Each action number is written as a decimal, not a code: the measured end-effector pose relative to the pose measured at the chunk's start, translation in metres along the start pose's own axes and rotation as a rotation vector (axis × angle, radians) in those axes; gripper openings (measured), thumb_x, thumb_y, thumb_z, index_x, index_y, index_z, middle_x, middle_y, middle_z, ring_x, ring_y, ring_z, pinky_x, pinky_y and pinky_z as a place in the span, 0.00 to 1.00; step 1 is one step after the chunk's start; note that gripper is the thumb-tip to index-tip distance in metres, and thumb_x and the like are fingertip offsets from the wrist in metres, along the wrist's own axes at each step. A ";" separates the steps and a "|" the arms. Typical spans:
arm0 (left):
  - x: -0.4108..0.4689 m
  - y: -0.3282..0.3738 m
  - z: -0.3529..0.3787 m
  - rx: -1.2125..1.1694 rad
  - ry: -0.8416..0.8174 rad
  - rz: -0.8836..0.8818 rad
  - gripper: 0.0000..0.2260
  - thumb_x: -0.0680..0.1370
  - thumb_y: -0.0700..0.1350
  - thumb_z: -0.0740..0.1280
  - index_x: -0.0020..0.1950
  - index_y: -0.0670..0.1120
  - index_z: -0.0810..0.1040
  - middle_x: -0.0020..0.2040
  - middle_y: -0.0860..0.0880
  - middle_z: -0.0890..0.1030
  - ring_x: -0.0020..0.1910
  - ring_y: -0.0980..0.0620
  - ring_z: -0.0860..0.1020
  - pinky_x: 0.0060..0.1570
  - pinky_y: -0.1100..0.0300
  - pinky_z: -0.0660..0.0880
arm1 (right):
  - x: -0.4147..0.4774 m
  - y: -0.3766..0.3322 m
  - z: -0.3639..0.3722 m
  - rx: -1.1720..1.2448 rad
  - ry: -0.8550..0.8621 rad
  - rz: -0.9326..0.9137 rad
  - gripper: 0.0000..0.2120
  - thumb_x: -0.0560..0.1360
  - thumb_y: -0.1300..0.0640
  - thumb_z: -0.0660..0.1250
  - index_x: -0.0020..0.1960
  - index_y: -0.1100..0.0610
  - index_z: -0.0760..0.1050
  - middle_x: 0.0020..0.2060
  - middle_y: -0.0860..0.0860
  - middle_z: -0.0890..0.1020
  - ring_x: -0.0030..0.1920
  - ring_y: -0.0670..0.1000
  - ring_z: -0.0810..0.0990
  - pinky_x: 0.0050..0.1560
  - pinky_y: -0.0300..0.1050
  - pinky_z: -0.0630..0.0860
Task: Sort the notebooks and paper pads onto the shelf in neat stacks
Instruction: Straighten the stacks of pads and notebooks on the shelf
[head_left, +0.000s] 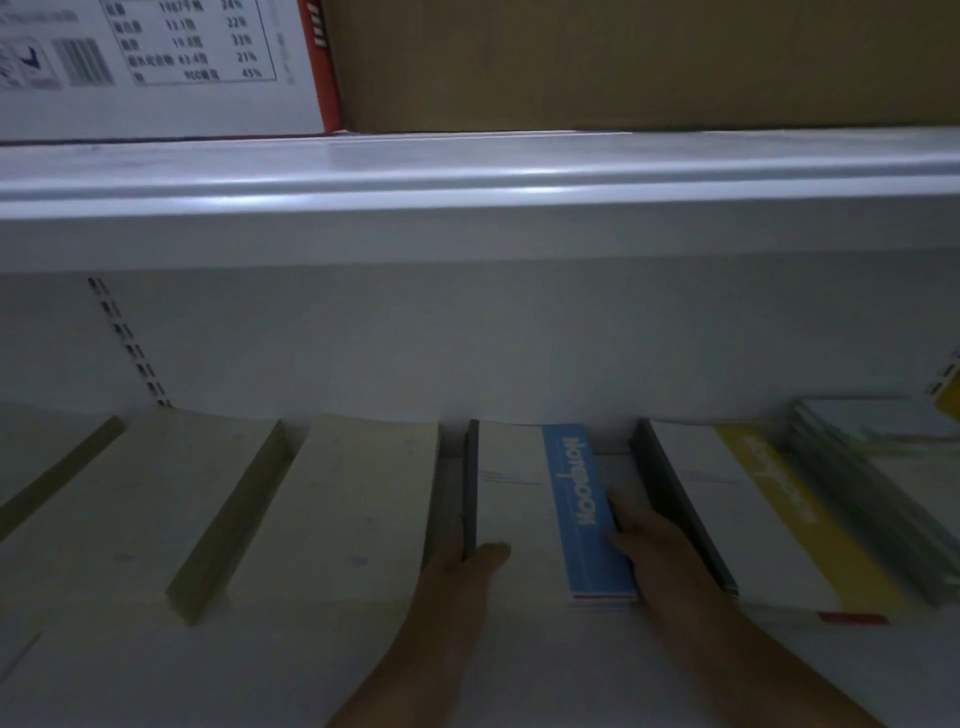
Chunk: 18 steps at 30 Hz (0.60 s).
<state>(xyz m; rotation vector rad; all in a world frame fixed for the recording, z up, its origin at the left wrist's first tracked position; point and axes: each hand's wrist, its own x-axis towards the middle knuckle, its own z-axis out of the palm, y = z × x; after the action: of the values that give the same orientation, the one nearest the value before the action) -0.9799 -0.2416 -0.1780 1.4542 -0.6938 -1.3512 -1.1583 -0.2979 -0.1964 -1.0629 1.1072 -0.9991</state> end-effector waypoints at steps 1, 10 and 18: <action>-0.002 0.003 0.000 0.008 -0.008 -0.009 0.27 0.62 0.52 0.73 0.60 0.46 0.78 0.55 0.45 0.80 0.53 0.44 0.78 0.58 0.50 0.74 | 0.001 0.001 0.000 -0.014 -0.005 0.009 0.22 0.77 0.72 0.54 0.49 0.47 0.76 0.34 0.38 0.84 0.34 0.39 0.83 0.30 0.32 0.76; 0.004 0.022 0.000 0.115 -0.060 0.064 0.31 0.69 0.48 0.73 0.71 0.49 0.67 0.58 0.49 0.75 0.56 0.47 0.76 0.57 0.57 0.73 | -0.001 -0.011 0.005 -0.006 0.047 0.071 0.19 0.77 0.71 0.55 0.51 0.50 0.77 0.41 0.43 0.84 0.40 0.46 0.83 0.36 0.42 0.78; 0.073 0.072 0.018 0.144 0.015 -0.068 0.22 0.77 0.44 0.66 0.68 0.34 0.70 0.52 0.41 0.75 0.48 0.44 0.74 0.48 0.55 0.69 | 0.028 -0.047 0.018 -0.101 0.102 0.142 0.08 0.79 0.61 0.61 0.46 0.58 0.79 0.40 0.56 0.81 0.38 0.56 0.81 0.37 0.46 0.75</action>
<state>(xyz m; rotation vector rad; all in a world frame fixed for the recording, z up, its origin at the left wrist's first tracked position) -0.9666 -0.3372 -0.1379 1.6133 -0.7507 -1.3641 -1.1398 -0.3317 -0.1541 -1.0070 1.3098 -0.8999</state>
